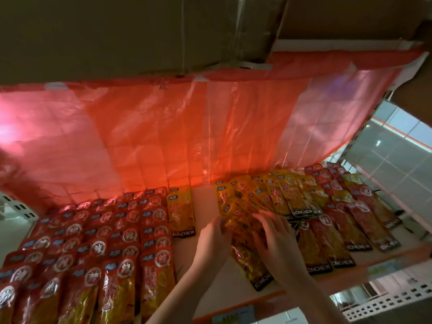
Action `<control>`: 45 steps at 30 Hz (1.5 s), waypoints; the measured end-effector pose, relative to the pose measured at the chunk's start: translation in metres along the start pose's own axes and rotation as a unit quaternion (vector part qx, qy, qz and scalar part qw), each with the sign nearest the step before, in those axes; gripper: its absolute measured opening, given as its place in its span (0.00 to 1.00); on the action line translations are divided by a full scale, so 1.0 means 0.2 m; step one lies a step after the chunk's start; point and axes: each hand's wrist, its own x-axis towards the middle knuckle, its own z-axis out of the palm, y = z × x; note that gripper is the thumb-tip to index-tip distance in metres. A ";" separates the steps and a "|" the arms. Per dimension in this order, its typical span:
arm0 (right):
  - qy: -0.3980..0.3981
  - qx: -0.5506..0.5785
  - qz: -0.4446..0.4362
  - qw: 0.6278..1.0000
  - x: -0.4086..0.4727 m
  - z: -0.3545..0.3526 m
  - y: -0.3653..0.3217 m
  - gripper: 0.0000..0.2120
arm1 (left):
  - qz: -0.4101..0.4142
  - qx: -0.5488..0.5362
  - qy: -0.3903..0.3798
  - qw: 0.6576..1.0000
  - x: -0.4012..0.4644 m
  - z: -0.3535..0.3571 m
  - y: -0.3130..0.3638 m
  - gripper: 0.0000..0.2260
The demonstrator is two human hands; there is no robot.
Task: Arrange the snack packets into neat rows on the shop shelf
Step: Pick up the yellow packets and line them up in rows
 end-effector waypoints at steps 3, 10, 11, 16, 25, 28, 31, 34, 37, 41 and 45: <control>0.001 -0.014 0.013 1.000 -0.05 0.06 0.00 0.18 | -0.016 0.020 0.004 1.000 0.02 0.03 0.04 0.07; 0.022 -0.001 0.006 1.000 -0.08 0.09 0.02 0.18 | -0.108 -0.130 0.057 0.984 0.08 0.05 0.07 0.08; 0.023 -0.002 0.005 1.000 -0.09 0.09 0.02 0.18 | -0.105 -0.142 0.064 0.982 0.08 0.06 0.08 0.07; 0.023 -0.013 -0.001 1.000 -0.09 0.10 0.03 0.19 | -0.103 -0.179 0.088 0.975 0.08 0.09 0.15 0.08; 0.036 -0.012 -0.007 0.999 -0.08 0.09 0.03 0.18 | -0.179 -0.315 0.114 0.925 0.05 0.01 0.12 0.08; 0.033 0.001 -0.055 0.998 -0.09 0.08 0.01 0.18 | -0.169 -0.338 0.122 0.918 0.02 -0.08 0.08 0.11; 0.005 0.027 -0.135 0.990 -0.06 0.07 -0.07 0.21 | -0.162 -0.363 0.094 0.913 -0.03 -0.19 0.04 0.08; -0.003 0.061 -0.174 0.983 0.00 0.05 -0.20 0.18 | -0.166 -0.350 0.057 0.920 -0.08 -0.30 0.01 0.06; 0.007 0.114 -0.176 0.978 0.07 0.06 -0.33 0.13 | -0.140 -0.360 0.050 0.921 -0.11 -0.39 0.00 0.06; 0.039 0.134 -0.155 0.978 0.16 0.11 -0.42 0.13 | -0.117 -0.327 0.047 0.937 -0.15 -0.52 -0.04 0.08; 0.054 0.119 -0.125 0.983 0.23 0.17 -0.46 0.17 | -0.091 -0.260 0.048 0.960 -0.18 -0.60 -0.11 0.10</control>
